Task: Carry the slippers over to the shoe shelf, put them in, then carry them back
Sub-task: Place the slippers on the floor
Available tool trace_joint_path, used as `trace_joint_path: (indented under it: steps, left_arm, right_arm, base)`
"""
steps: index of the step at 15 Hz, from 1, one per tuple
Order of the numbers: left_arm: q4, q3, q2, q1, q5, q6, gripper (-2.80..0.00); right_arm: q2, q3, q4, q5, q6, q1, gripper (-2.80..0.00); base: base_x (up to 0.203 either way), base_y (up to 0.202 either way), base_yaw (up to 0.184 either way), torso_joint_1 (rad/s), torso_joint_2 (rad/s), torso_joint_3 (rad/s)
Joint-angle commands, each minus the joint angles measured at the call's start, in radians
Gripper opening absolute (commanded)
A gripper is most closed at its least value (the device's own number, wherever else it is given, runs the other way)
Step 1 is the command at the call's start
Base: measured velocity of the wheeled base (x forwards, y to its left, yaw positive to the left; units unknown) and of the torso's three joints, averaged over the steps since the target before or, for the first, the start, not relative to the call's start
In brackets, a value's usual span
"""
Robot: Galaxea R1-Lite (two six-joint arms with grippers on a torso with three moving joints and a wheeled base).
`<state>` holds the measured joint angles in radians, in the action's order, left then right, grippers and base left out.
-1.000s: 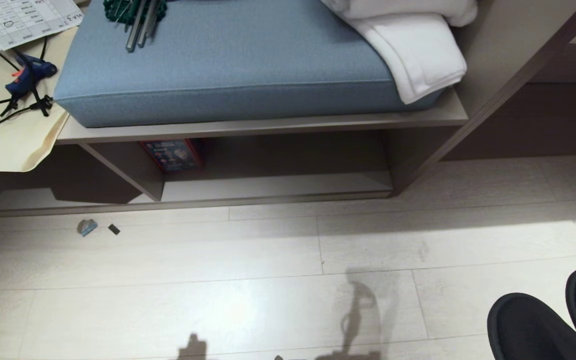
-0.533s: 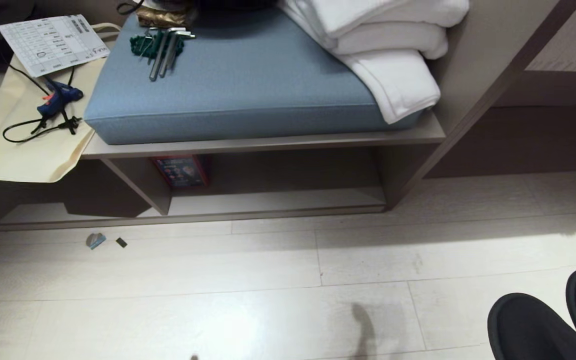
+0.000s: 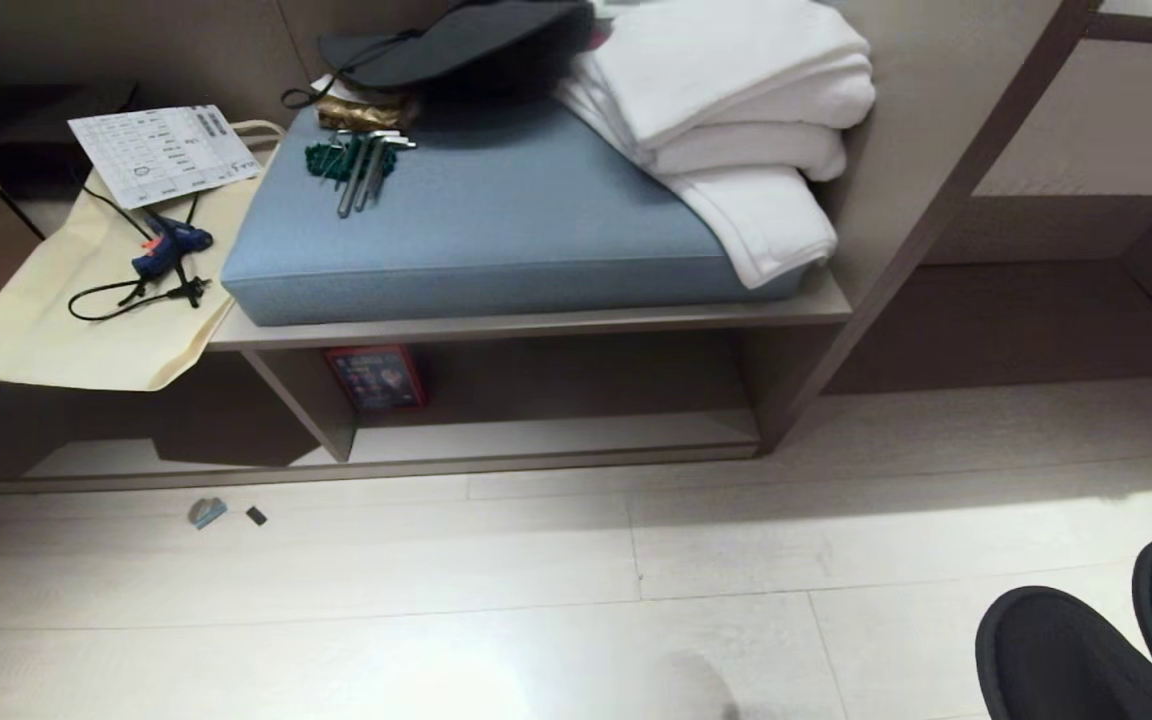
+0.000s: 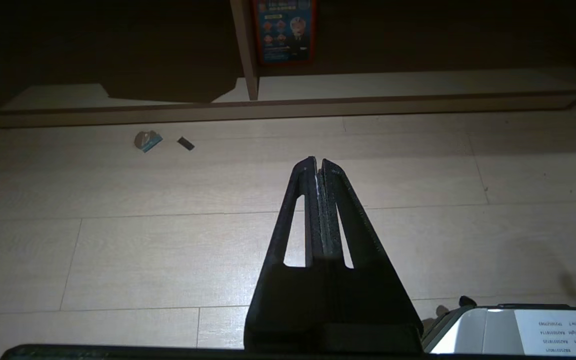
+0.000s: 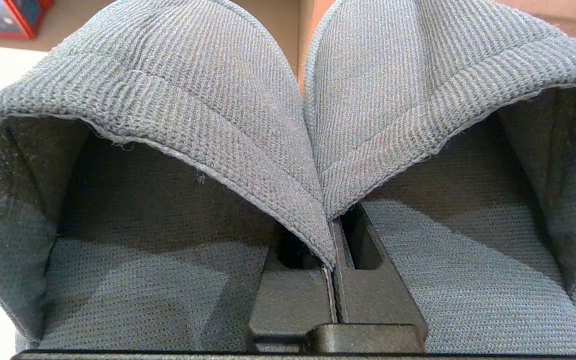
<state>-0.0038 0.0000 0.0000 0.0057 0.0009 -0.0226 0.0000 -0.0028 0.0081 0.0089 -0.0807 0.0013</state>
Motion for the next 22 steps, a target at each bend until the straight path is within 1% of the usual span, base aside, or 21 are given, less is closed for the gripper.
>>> trace_joint_path:
  steps: [1, 22]
  left_arm:
    - [-0.001, 0.0, 0.002, 0.0, 0.001, 0.0, -2.8]
    - [-0.001, 0.0, 0.0, 0.0, 0.001, 0.0, -2.8]
  right_arm:
    - [0.002, 0.0, 0.0, 0.0, -0.001, 0.0, -2.8]
    - [0.002, 0.001, 0.0, 0.0, -0.002, 0.0, -2.8]
  base:
    - [0.0, 0.0, 0.0, -0.002, 0.0, 0.198]
    - [0.0, 0.0, 0.0, 0.003, 0.0, 0.201]
